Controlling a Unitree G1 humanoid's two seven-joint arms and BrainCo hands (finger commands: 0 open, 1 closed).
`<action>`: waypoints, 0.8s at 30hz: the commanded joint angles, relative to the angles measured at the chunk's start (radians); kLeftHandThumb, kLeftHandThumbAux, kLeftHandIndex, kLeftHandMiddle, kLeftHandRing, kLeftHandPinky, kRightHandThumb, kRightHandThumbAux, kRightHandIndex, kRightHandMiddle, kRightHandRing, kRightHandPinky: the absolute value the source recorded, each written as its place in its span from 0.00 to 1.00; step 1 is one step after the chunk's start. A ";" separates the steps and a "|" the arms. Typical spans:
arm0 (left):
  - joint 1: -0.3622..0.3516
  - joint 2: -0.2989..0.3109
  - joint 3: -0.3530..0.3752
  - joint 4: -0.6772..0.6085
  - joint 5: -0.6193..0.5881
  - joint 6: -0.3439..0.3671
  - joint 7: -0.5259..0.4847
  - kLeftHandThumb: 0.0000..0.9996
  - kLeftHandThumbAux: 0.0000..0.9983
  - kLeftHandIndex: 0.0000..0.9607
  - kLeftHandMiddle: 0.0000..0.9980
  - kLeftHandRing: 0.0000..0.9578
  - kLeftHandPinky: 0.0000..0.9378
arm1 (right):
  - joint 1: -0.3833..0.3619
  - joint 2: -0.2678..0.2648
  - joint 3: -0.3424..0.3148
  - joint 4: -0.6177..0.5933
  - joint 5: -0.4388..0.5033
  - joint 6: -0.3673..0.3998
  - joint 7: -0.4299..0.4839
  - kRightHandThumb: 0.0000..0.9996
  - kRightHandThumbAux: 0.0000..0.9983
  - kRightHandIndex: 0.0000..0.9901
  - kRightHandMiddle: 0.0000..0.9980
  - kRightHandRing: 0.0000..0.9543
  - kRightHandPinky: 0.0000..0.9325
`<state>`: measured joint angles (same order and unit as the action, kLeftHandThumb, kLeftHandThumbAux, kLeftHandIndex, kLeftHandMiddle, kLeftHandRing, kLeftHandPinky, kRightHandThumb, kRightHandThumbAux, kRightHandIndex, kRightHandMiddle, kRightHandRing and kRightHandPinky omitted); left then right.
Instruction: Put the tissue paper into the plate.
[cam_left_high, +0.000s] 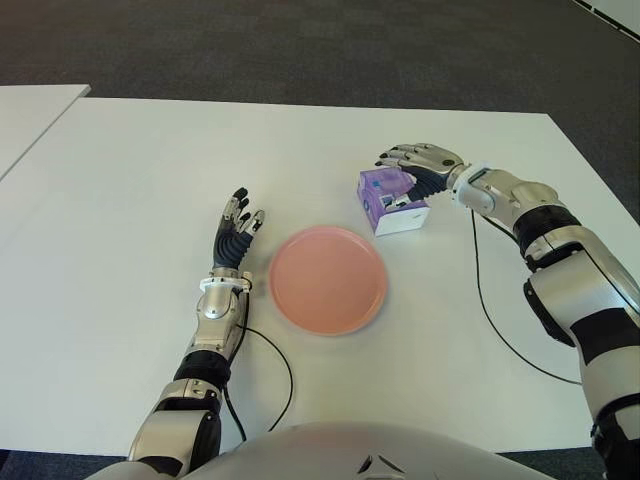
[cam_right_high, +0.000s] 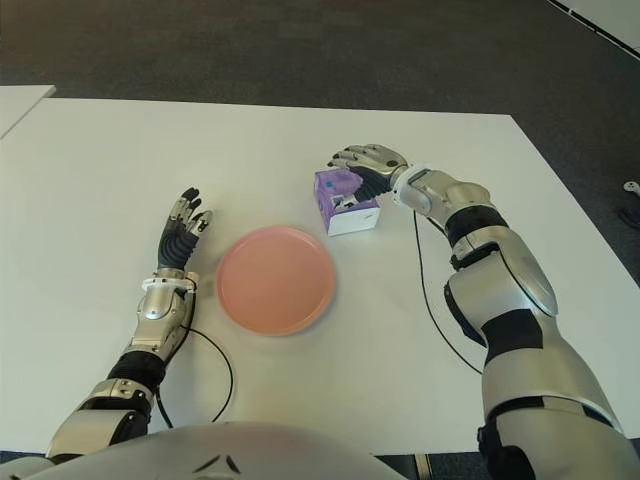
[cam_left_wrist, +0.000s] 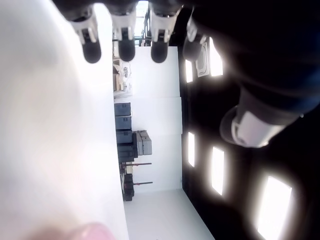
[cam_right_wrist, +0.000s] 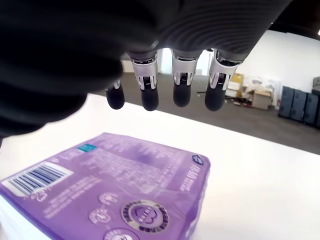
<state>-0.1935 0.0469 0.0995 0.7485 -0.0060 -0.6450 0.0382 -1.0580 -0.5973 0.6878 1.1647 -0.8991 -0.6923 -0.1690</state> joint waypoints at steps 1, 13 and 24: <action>0.067 -0.002 -0.004 0.068 0.017 0.027 0.010 0.00 0.55 0.00 0.00 0.00 0.00 | 0.027 -0.016 -0.014 -0.032 0.016 -0.025 0.015 0.36 0.33 0.00 0.00 0.00 0.00; 0.067 -0.007 -0.001 0.069 0.006 0.028 0.000 0.02 0.56 0.00 0.00 0.00 0.00 | 0.051 -0.047 -0.049 -0.106 0.030 -0.060 0.042 0.34 0.33 0.00 0.00 0.00 0.00; 0.062 -0.008 0.004 0.084 0.000 0.020 -0.002 0.02 0.55 0.00 0.00 0.00 0.00 | 0.080 -0.071 -0.062 -0.161 0.039 -0.093 0.066 0.31 0.34 0.00 0.01 0.00 0.00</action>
<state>-0.1981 0.0462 0.1026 0.7569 -0.0091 -0.6487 0.0380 -1.0074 -0.6584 0.6306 1.0147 -0.8715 -0.7691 -0.1227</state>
